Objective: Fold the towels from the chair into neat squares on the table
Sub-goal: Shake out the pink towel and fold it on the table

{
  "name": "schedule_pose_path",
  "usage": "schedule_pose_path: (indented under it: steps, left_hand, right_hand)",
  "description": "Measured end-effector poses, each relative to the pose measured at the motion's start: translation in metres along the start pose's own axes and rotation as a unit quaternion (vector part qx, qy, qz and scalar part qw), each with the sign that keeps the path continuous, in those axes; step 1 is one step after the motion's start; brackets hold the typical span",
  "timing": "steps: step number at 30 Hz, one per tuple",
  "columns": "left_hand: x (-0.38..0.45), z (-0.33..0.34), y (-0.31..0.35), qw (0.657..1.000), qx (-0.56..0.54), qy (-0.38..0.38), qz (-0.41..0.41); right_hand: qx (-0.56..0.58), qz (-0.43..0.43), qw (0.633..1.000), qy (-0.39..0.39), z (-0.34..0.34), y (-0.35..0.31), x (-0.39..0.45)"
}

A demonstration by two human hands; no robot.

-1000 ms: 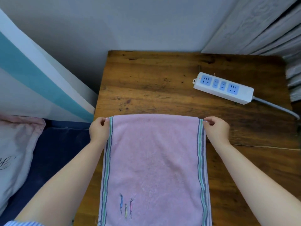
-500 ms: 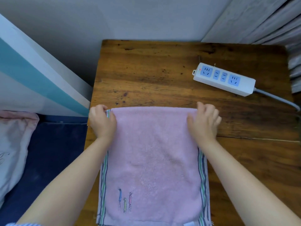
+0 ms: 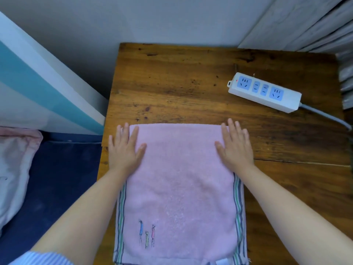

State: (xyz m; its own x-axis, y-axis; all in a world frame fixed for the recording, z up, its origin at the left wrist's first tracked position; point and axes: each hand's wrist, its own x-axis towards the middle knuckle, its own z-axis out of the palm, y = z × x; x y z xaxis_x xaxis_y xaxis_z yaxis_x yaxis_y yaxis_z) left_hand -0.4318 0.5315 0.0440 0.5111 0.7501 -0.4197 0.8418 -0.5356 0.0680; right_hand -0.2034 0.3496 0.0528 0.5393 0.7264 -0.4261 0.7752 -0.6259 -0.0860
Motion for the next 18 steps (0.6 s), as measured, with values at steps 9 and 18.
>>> schedule_pose_path:
  steps: [9, 18]
  left_hand:
    - [-0.016, -0.013, -0.002, 0.999, 0.043, 0.008, 0.011]
    - [-0.111, 0.041, 0.016, 0.988, 0.018, -0.066, 0.136]
  right_hand:
    - [-0.021, 0.055, 0.998, -0.032, -0.008, 0.006, -0.021]
    - [-0.005, -0.097, 0.995, -0.025, 0.057, -0.064, -0.109]
